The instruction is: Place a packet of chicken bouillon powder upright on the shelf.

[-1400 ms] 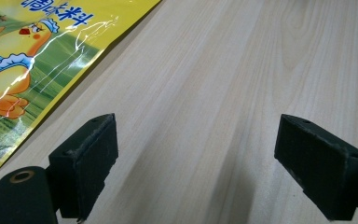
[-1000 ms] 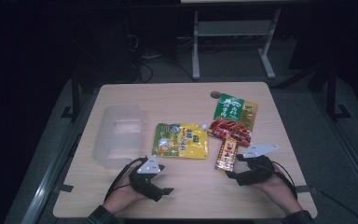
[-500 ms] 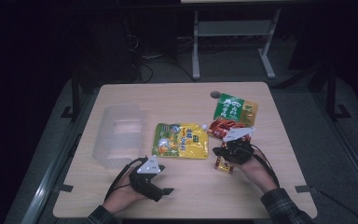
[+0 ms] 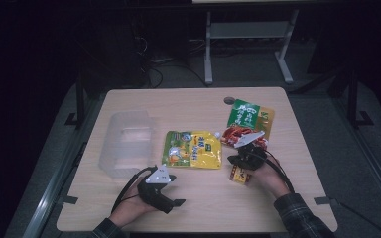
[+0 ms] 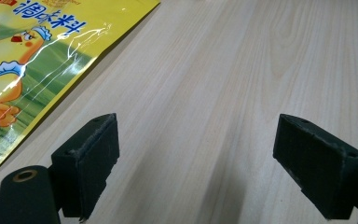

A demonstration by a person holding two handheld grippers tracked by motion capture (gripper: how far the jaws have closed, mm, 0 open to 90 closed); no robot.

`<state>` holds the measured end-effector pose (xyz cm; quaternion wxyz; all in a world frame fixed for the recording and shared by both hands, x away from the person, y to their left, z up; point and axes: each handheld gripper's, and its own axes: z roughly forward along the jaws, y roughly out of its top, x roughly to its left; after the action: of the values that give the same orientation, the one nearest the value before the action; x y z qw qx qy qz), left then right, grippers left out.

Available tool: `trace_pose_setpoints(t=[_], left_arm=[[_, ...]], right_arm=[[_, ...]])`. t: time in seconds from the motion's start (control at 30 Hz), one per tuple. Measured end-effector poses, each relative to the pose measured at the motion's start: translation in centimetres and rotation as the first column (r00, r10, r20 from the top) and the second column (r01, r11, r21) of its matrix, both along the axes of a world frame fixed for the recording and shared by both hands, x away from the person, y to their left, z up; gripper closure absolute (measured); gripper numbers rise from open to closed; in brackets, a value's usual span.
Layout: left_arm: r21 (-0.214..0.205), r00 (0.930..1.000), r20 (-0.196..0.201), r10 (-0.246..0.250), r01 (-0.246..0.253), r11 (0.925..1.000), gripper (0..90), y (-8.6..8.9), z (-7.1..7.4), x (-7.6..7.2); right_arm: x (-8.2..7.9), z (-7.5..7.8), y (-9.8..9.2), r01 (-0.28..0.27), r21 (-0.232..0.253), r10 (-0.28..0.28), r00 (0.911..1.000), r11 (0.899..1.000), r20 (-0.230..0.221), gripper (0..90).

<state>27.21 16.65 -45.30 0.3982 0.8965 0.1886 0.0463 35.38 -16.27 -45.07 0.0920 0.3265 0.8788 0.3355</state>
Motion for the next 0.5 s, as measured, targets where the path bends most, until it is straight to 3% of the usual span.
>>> trace_pose_setpoints(t=[0.5], left_arm=[[-0.005, 0.9987, 0.028, 0.041, -0.041, 0.9991, 14.3, -0.5, 0.7, 0.7]], right_arm=[[-2.1, 0.2, -3.9, 0.035, -0.044, -0.036, 0.9993, 0.998, -0.01, 89.9]])
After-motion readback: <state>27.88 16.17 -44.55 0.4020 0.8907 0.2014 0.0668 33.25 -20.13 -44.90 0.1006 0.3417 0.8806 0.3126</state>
